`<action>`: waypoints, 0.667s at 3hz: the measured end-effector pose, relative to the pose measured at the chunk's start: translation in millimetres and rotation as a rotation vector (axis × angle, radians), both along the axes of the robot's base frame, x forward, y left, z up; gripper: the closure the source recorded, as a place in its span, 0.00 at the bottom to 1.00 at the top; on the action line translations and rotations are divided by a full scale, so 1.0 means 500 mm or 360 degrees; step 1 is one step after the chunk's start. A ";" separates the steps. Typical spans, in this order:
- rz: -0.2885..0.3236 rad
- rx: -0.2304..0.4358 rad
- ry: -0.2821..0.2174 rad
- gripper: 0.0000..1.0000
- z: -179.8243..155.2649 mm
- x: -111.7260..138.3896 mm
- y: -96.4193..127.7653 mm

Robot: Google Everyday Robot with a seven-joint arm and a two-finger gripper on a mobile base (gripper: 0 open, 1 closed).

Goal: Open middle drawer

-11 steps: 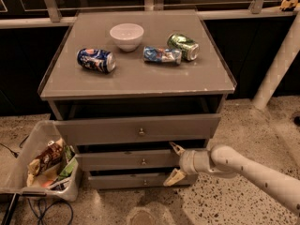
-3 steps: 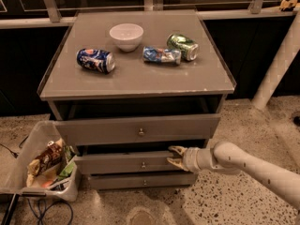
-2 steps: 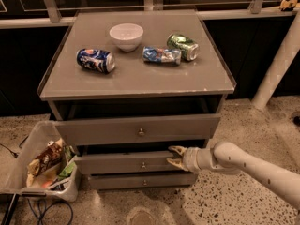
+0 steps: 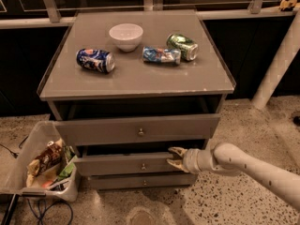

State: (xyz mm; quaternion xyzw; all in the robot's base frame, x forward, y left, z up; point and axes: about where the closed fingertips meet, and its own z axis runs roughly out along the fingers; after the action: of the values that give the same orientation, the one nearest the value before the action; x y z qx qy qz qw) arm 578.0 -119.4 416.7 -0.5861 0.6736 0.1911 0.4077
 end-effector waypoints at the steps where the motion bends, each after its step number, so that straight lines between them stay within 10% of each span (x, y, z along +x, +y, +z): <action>1: 0.0000 0.0000 0.0000 1.00 0.005 0.000 0.000; 2: -0.0014 0.0007 0.0004 1.00 0.002 -0.026 -0.004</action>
Offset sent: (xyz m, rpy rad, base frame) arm -0.3247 -0.0625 -0.0377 0.0931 0.0523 -0.1961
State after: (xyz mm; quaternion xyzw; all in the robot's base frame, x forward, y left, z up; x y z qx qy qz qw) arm 565.0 -121.5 417.6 -0.5821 0.6762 0.1915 0.4090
